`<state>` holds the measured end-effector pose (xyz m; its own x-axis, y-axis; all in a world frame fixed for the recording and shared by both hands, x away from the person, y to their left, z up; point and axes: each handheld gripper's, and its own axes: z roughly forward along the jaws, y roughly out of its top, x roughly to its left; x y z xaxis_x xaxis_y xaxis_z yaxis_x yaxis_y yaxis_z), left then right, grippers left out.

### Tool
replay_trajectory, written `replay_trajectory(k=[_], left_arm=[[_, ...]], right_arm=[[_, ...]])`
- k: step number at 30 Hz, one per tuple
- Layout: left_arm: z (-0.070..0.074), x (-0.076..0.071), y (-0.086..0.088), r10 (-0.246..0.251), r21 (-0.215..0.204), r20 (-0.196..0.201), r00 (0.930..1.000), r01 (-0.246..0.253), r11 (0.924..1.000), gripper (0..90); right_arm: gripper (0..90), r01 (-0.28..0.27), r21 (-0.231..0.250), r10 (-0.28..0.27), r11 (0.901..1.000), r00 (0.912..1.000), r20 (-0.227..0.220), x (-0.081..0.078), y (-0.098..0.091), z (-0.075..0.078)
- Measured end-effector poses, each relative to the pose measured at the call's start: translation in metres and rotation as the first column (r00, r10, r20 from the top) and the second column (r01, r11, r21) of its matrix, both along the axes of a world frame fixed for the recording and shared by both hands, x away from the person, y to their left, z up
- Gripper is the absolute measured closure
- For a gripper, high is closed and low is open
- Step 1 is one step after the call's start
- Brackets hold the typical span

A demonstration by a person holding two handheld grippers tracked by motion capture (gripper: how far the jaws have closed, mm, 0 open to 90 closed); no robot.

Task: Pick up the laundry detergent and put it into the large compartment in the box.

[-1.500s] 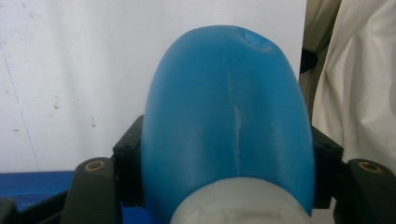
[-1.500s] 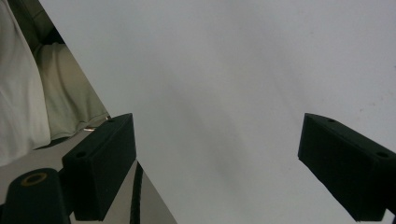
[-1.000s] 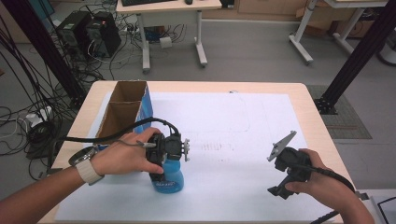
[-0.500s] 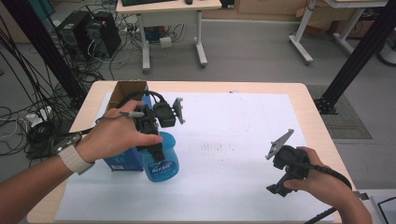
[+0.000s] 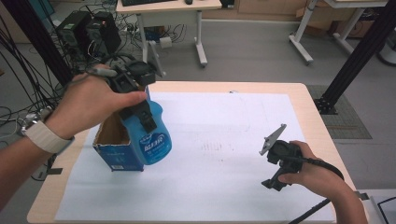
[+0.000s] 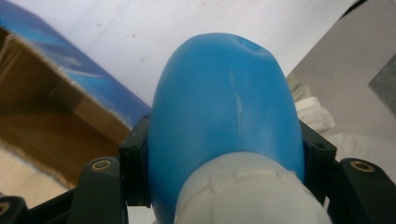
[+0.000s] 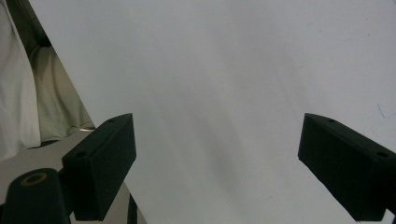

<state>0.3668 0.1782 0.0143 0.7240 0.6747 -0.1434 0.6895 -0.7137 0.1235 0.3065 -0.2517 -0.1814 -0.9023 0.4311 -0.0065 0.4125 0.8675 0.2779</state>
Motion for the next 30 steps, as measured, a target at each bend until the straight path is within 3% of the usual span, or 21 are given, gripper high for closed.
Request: replay_trajectory(k=[4, 8, 12, 14, 19, 21, 22, 25, 29, 30], left_arm=[[0.017, 0.0, 0.017, 0.094, -0.003, 0.008, 0.9955, -0.094, 0.9955, 37.9], [0.034, 0.002, 0.03, 0.168, 0.018, 0.024, 0.9855, -0.169, 0.9855, 37.9], [0.045, 0.003, 0.045, 0.246, 0.019, 0.05, 0.968, -0.247, 0.9688, 37.9], [0.048, 0.003, 0.054, 0.289, 0.016, 0.06, 0.9553, -0.291, 0.9567, 38.0], [0.048, 0.008, 0.061, 0.357, 0.04, 0.079, 0.9306, -0.361, 0.9316, 38.0], [0.044, 0.016, 0.068, 0.396, 0.044, 0.061, 0.9162, -0.399, 0.9159, 38.0], [0.044, 0.016, 0.068, 0.396, 0.044, 0.061, 0.9162, -0.399, 0.9159, 38.0], [0.037, 0.023, 0.072, 0.427, 0.048, 0.049, 0.9028, -0.429, 0.9018, 38.0], [0.026, 0.029, 0.072, 0.452, 0.063, 0.054, 0.8902, -0.455, 0.8881, 38.0], [0.023, 0.031, 0.072, 0.453, 0.068, 0.051, 0.89, -0.456, 0.8875, 38.0]], right_arm=[[11.1, -0.014, 0.0, 0.014, 0.9999, 0.9999, 0.002, 0.002, 0.001, 0.0], [11.1, -0.022, -0.001, 0.022, 0.9997, 0.9997, 0.007, 0.003, 0.002, 0.002], [11.1, -0.031, -0.002, 0.031, 0.9995, 0.9994, 0.013, 0.005, 0.004, 0.004], [11.1, -0.039, 0.001, 0.039, 0.9993, 0.9991, 0.016, 0.007, 0.005, 0.005], [11.1, -0.049, -0.001, 0.049, 0.9988, 0.9986, 0.021, 0.009, 0.008, 0.005], [11.1, -0.048, -0.003, 0.048, 0.9989, 0.9987, 0.021, 0.01, 0.008, 0.006], [11.1, -0.048, -0.003, 0.048, 0.9989, 0.9987, 0.021, 0.01, 0.008, 0.006], [11.1, -0.046, -0.002, 0.046, 0.9989, 0.9986, 0.025, 0.01, 0.008, 0.006], [11.1, -0.051, -0.005, 0.051, 0.9987, 0.9984, 0.023, 0.01, 0.009, 0.006], [11.1, -0.051, -0.005, 0.051, 0.9987, 0.9984, 0.023, 0.011, 0.009, 0.007]])
